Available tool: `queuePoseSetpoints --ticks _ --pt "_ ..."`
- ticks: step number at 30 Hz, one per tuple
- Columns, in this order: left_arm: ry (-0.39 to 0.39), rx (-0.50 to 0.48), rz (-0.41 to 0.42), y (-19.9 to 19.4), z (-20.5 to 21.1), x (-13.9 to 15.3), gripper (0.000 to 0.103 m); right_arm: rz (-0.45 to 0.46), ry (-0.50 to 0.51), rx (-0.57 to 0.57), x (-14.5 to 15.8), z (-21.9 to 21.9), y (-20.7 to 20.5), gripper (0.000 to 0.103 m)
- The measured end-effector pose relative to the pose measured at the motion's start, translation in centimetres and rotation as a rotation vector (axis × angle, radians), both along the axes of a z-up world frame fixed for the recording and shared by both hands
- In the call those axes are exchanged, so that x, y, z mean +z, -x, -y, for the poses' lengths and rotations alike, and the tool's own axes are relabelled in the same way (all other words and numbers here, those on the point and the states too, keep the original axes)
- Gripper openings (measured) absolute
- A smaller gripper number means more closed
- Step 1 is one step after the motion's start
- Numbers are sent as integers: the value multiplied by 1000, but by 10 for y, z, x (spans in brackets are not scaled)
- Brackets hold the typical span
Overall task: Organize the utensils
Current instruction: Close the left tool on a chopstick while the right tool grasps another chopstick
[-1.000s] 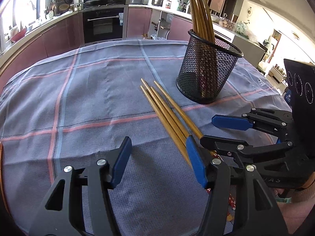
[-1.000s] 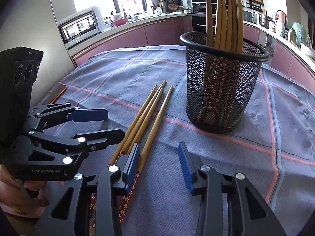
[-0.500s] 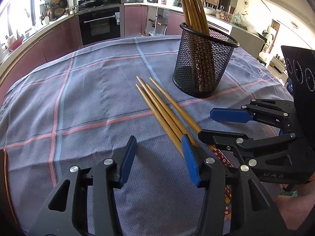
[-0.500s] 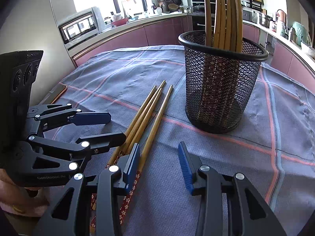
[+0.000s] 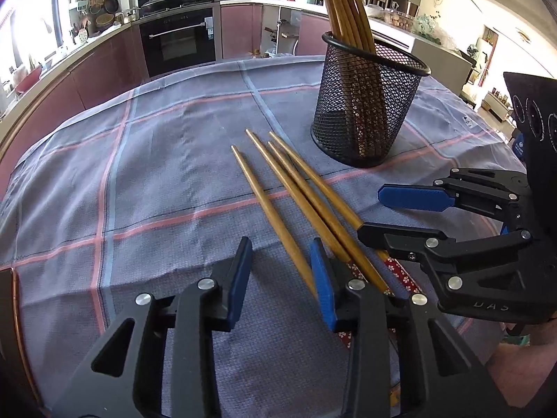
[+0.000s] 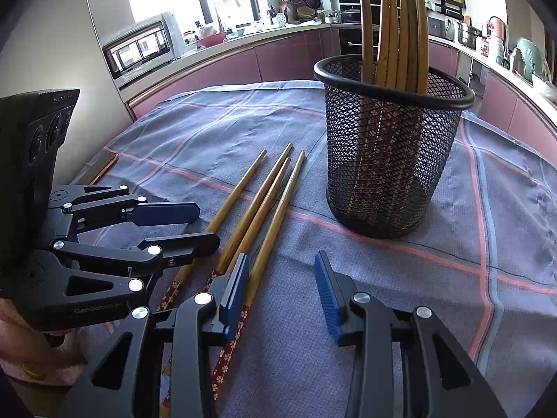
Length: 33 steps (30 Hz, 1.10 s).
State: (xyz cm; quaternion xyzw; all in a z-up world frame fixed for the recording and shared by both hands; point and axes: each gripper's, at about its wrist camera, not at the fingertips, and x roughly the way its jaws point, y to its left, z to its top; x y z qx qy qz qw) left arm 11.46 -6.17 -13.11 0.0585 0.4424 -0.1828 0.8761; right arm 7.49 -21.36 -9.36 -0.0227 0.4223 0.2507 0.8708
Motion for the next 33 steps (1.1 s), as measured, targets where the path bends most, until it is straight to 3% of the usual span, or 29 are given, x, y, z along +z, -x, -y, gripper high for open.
queuePoseSetpoints --ticks 10,14,17,26,33 --pt "42 11 -16 -9 -6 -1 17 2 23 10 1 -11 -10 26" --pt "62 24 -23 -13 -6 -1 13 -10 -5 -7 0 -9 -14 10" --pt "73 38 -22 -12 -7 -1 11 -16 -32 -26 0 -4 -13 6" --pt "125 64 -23 -5 -16 3 8 0 -114 -35 10 10 -6 5" --pt "123 22 -31 3 -11 1 8 -14 -84 29 9 2 -1 5"
